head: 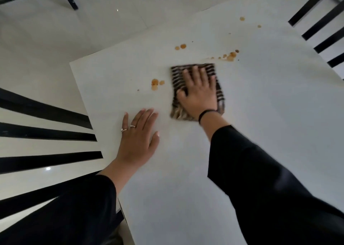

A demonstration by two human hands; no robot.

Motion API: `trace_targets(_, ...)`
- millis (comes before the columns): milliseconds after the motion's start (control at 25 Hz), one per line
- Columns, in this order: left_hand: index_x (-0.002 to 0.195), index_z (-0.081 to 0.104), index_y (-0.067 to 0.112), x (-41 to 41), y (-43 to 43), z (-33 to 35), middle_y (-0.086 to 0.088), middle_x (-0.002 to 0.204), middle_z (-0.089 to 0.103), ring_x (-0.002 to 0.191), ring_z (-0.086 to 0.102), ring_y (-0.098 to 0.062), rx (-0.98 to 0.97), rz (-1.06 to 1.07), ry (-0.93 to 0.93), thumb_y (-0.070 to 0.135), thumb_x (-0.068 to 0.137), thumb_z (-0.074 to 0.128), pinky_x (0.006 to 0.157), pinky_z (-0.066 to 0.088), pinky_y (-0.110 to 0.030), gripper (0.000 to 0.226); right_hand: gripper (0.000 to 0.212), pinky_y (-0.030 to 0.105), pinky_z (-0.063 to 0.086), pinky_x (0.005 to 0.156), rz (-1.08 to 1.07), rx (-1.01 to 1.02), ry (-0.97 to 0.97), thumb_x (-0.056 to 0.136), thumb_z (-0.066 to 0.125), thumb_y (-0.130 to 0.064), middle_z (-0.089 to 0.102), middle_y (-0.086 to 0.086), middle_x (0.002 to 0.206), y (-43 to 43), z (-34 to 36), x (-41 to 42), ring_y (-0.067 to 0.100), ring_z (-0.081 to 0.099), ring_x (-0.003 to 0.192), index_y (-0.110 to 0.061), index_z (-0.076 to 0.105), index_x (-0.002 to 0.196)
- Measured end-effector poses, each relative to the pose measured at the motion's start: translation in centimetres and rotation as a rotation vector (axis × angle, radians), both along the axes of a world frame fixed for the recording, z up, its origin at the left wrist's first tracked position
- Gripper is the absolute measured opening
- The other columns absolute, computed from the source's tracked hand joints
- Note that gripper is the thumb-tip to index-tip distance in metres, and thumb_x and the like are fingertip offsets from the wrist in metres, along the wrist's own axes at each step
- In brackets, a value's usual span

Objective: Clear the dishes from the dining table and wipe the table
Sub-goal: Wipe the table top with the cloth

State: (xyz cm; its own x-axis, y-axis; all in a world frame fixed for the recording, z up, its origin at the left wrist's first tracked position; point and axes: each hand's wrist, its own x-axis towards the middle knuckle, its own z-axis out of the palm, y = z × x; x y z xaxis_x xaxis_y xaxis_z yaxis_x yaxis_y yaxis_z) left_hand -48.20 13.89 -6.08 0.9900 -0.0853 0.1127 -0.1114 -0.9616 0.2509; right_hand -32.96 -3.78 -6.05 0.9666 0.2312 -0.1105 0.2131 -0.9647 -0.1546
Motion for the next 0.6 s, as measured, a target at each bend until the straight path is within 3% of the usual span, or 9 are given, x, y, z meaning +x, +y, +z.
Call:
trace_targets(160, 0.131, 0.052, 0.012, 1.9, -1.5, 0.8, -0.005, 0.137, 0.052, 0.129, 0.046, -0.024, -0.047, -0.083, -0.103, 0.018, 0.078, 0.044, 0.110, 0.022, -0.054, 0.054, 0.060, 0.045, 0.009, 0.119, 0.254, 0.074, -0.002, 0.091, 0.037, -0.056, 0.031, 0.001, 0.155, -3.1, -0.2, -8.0, 0.021, 0.020, 0.145, -0.032, 0.036, 0.145)
trace_targets(280, 0.128, 0.056, 0.013, 6.0, -5.0, 1.2, -0.006, 0.136, 0.053, 0.129, 0.047, -0.026, -0.020, -0.234, -0.080, 0.022, 0.079, 0.054, 0.109, 0.025, -0.057, 0.050, 0.057, 0.046, 0.019, 0.116, 0.026, 0.081, -0.049, 0.089, 0.037, -0.059, 0.040, -0.002, 0.150, -10.3, -0.2, -8.0, 0.019, 0.029, 0.141, -0.035, 0.045, 0.140)
trace_targets(440, 0.139, 0.046, 0.010, 7.6, -8.0, -0.1, -0.007, 0.147, 0.042, 0.140, 0.032, -0.025, 0.002, -0.328, 0.028, 0.027, 0.087, 0.050, 0.113, 0.017, -0.058, 0.054, 0.064, 0.046, 0.004, 0.119, -0.372, 0.009, -0.032, 0.092, 0.031, -0.058, 0.017, 0.000, 0.160, -15.8, -0.4, 0.5, 0.019, 0.010, 0.147, -0.032, 0.025, 0.150)
trace_targets(600, 0.145, 0.032, 0.007, 7.6, -7.5, -1.2, -0.008, 0.153, 0.031, 0.144, 0.020, -0.024, 0.007, -0.313, -0.003, 0.031, 0.087, 0.047, 0.115, 0.014, -0.058, 0.065, 0.071, 0.048, -0.004, 0.118, -0.544, 0.017, 0.022, 0.091, 0.023, -0.060, 0.001, 0.003, 0.162, -15.4, -0.9, 10.6, 0.020, -0.003, 0.148, -0.027, 0.009, 0.153)
